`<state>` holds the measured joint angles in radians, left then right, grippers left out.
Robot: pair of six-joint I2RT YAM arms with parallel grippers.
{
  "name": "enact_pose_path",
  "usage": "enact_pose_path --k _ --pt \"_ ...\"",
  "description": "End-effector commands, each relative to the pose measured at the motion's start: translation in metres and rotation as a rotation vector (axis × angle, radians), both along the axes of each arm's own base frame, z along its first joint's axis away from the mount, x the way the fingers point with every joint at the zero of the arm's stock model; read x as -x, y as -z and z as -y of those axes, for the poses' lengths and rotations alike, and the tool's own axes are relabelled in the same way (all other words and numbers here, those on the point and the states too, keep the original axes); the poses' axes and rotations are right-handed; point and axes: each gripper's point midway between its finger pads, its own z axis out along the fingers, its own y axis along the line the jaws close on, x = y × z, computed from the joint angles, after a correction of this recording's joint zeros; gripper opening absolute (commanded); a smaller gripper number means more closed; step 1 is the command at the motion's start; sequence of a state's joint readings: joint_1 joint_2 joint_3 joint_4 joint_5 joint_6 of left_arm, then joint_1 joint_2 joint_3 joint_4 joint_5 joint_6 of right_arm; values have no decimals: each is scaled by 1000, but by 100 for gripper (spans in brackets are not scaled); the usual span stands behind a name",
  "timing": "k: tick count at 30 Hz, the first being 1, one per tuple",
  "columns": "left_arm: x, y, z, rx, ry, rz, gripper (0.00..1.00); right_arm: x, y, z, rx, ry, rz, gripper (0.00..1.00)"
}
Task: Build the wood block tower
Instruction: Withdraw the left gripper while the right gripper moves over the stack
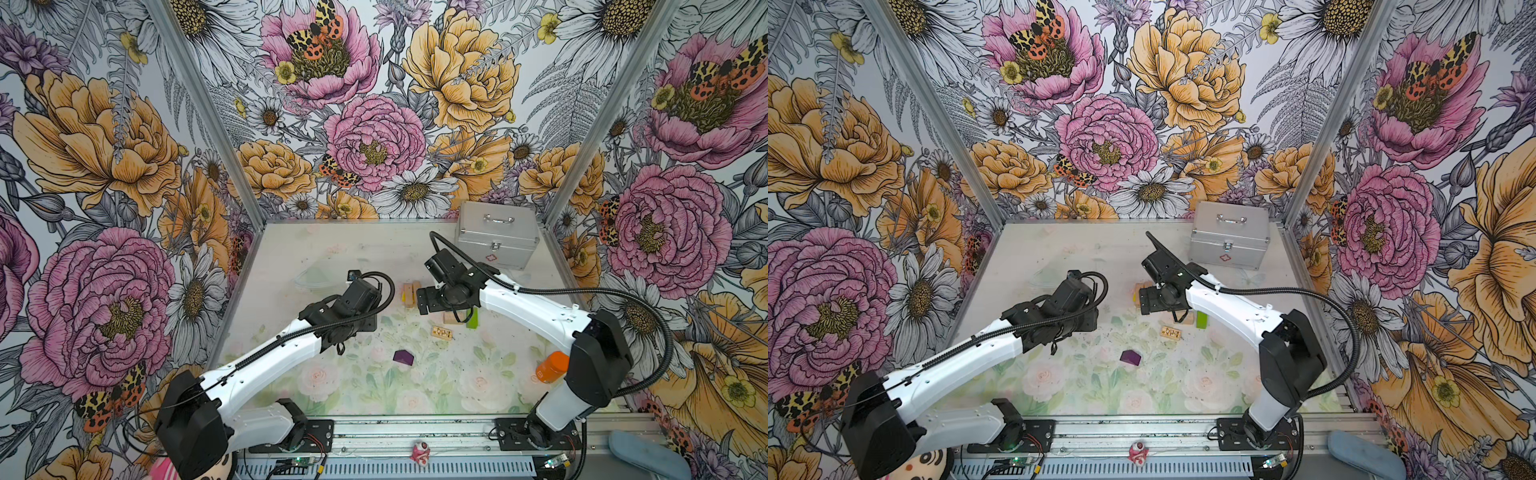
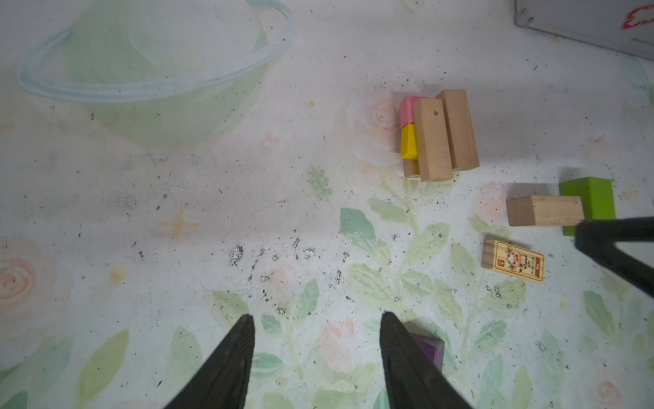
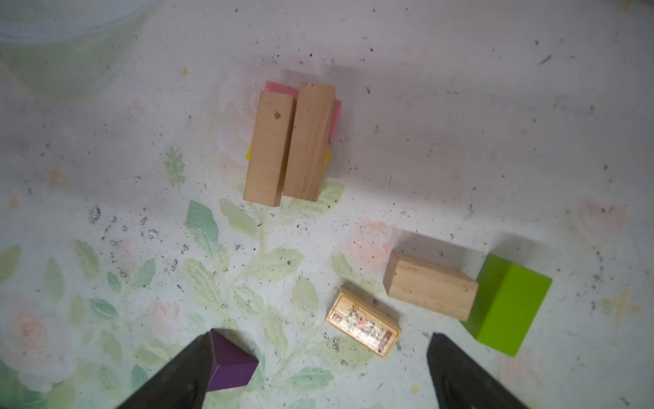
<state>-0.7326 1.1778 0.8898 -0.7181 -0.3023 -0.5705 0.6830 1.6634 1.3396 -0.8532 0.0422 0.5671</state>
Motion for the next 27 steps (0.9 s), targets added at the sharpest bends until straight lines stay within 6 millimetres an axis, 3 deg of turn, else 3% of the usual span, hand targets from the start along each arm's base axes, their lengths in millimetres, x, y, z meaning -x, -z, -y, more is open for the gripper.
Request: enact_pose_path --k 1,11,23,27 --pt "0 -11 -6 94 -37 67 59 -18 8 -12 34 6 8 100" --pt "16 -2 -41 175 -67 66 61 -59 30 -43 98 -7 -17 97" --pt "8 -3 -33 215 -37 58 61 -75 53 -44 187 -3 -56 84" --pt "7 -5 -34 220 -41 58 61 -78 57 -44 186 -1 -65 72"
